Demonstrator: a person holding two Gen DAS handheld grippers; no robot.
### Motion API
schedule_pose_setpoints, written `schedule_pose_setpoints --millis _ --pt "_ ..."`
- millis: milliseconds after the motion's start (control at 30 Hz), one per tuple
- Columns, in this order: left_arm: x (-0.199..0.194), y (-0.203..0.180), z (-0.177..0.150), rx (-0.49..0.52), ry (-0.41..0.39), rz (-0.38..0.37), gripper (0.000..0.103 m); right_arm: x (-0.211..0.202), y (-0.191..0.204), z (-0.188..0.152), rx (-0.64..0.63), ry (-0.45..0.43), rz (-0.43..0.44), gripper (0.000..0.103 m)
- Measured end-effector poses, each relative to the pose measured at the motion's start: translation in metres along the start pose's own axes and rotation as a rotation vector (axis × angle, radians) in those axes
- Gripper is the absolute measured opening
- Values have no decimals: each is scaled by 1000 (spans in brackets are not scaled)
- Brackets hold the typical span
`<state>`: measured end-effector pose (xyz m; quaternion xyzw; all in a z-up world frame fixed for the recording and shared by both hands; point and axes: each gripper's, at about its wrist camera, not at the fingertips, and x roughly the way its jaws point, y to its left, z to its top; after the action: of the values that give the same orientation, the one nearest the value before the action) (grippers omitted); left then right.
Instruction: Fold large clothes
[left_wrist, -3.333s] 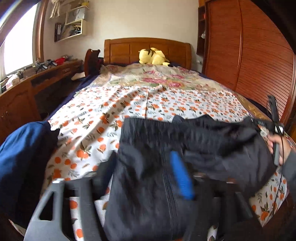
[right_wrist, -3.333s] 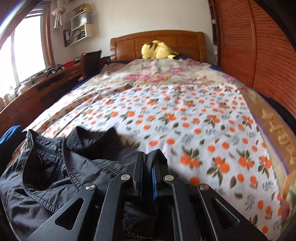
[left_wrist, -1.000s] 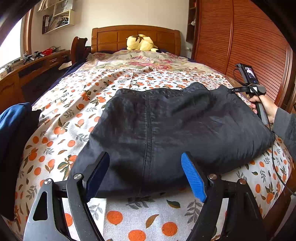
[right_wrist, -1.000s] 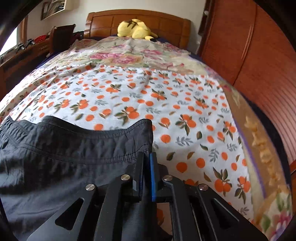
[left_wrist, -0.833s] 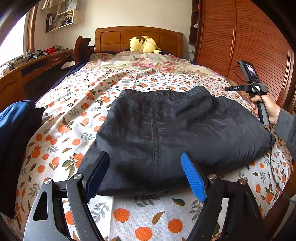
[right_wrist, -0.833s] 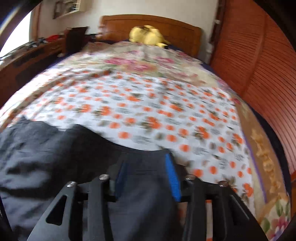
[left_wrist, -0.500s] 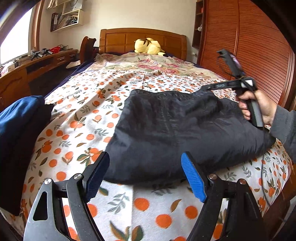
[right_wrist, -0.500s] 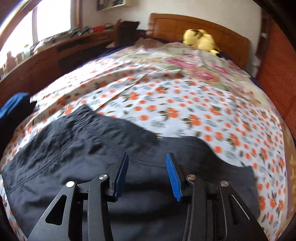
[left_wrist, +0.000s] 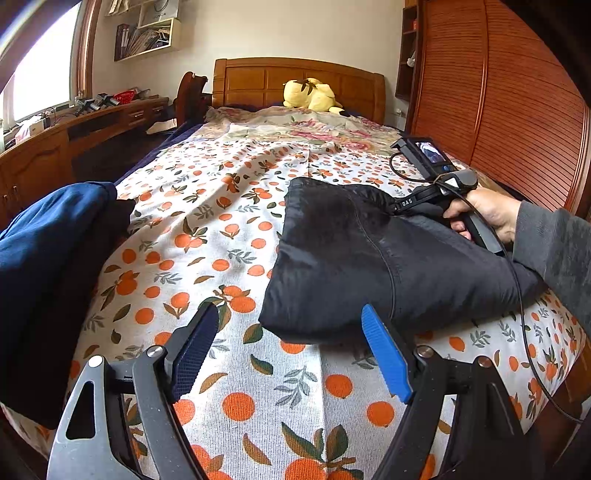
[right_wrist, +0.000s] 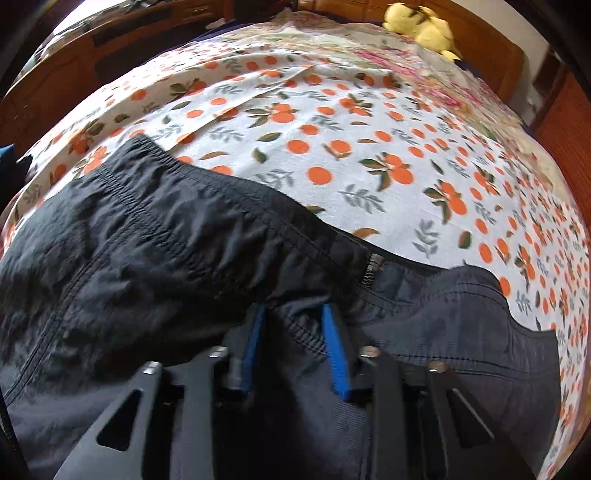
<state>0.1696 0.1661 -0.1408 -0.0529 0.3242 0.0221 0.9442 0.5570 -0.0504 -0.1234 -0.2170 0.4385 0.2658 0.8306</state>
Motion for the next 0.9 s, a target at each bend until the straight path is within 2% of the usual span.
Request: schedule_pose_setpoints --millis 133,233,367,467,533,633,900 --pt "2 -1 0 -2 3 -4 80 -9 7 2 -55 -35 -33 8" --pt "1 -7 0 14 5 -2 80 -29 20 11 -73 -162 -48 7" --pt "-2 -14 1 33 10 3 80 -41 21 16 -26 -182 -61 9" --pt "-5 -18 2 34 9 5 80 -62 11 6 9 -198 -53 19" --pt "-7 -22 2 34 6 -1 80 -81 7 -7 5 -221 -47 40" --pt "-11 -30 3 43 5 -6 80 -110 2 -38 -15 -252 -43 54" --pt "-19 -44 4 59 2 -14 80 -174 -18 -156 -18 -274 -18 58"
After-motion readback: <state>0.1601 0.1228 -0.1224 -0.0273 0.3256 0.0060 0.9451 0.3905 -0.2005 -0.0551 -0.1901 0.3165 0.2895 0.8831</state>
